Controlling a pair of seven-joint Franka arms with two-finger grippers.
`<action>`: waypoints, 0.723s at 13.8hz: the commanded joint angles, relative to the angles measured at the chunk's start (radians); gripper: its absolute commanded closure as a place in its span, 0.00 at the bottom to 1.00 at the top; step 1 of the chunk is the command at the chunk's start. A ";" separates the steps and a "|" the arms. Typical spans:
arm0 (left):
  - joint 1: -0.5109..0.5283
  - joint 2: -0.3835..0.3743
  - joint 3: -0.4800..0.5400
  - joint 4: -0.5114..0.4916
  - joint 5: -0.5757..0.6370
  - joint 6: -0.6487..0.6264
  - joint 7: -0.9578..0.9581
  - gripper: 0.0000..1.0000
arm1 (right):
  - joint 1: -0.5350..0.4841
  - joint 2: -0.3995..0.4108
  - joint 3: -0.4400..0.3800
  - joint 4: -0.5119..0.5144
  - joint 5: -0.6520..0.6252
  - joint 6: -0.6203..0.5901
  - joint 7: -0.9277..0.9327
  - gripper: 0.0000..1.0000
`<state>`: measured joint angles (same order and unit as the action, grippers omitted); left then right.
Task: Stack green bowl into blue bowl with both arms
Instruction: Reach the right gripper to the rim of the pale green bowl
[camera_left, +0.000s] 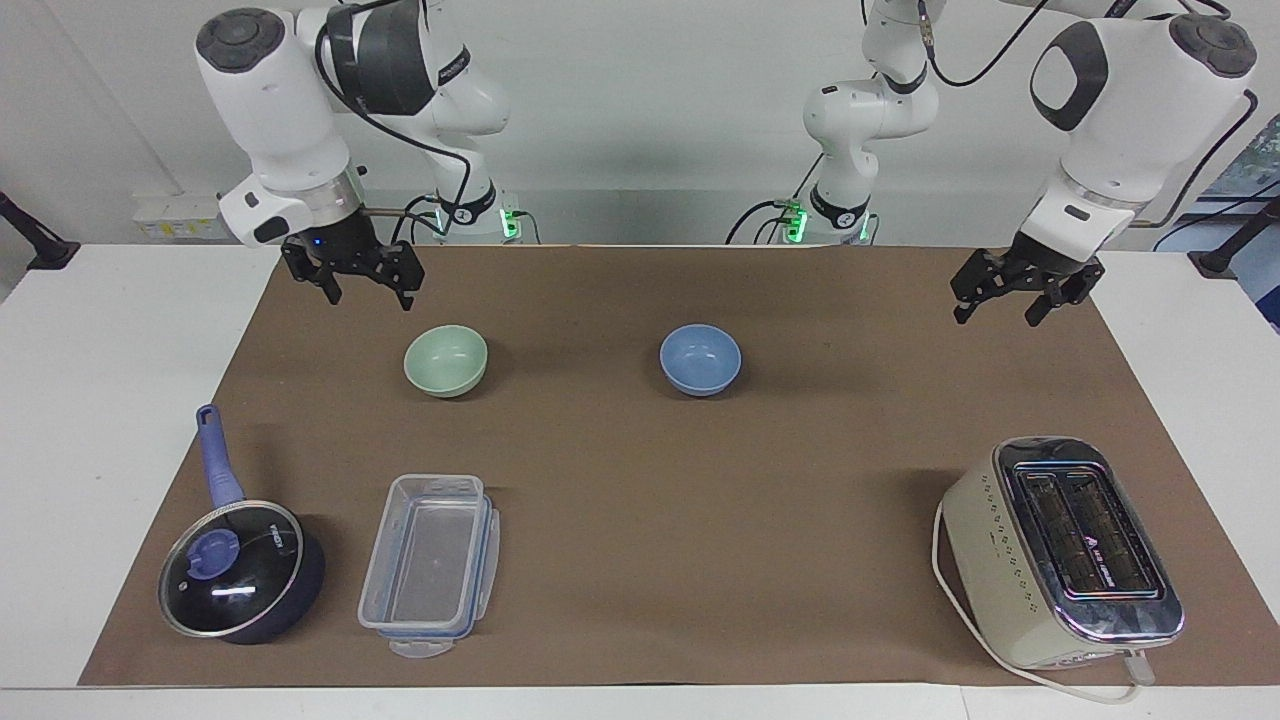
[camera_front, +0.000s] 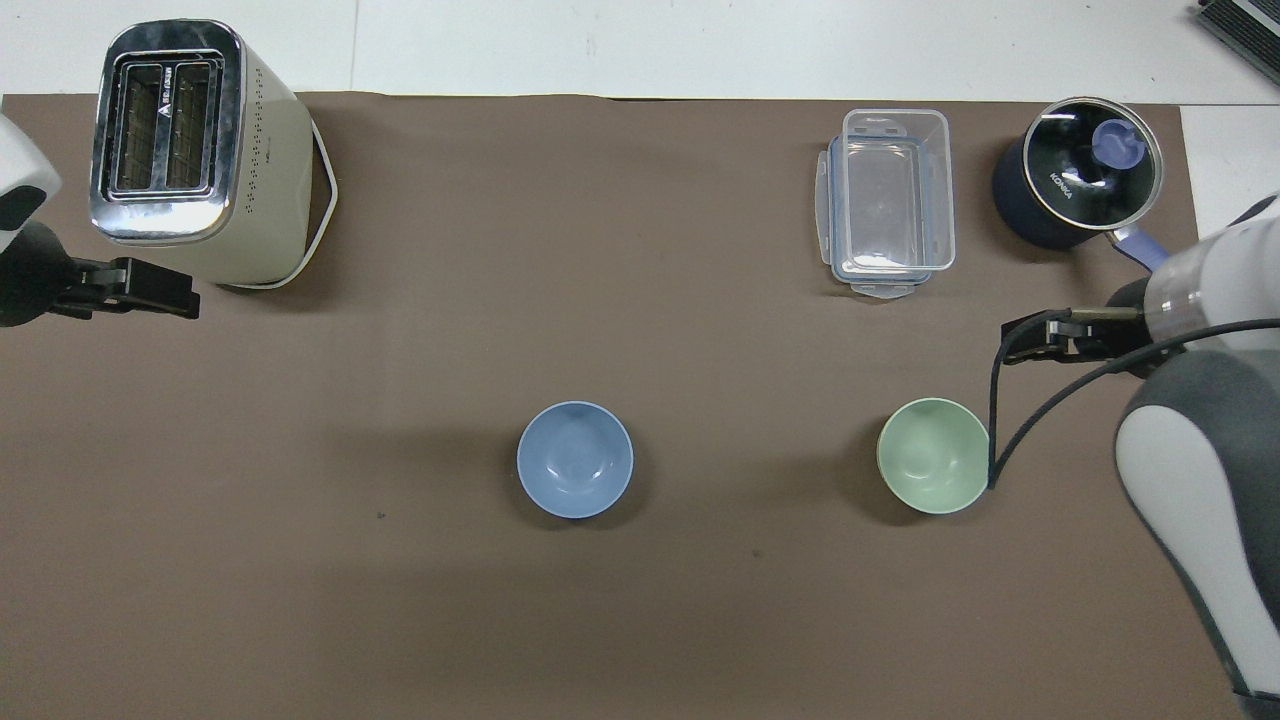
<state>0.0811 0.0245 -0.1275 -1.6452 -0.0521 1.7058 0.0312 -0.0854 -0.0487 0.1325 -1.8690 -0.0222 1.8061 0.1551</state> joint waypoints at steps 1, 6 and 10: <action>0.011 -0.011 -0.009 0.016 0.026 -0.066 0.016 0.00 | -0.011 -0.076 -0.004 -0.214 0.022 0.142 -0.022 0.00; 0.008 -0.020 -0.011 0.028 0.040 -0.092 0.010 0.00 | -0.056 -0.074 -0.004 -0.444 0.024 0.361 -0.063 0.00; 0.011 -0.020 -0.009 0.028 0.040 -0.094 0.010 0.00 | -0.077 -0.050 -0.002 -0.559 0.024 0.508 -0.091 0.00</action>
<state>0.0841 0.0079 -0.1310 -1.6290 -0.0317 1.6351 0.0366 -0.1506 -0.0776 0.1278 -2.3541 -0.0221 2.2392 0.1038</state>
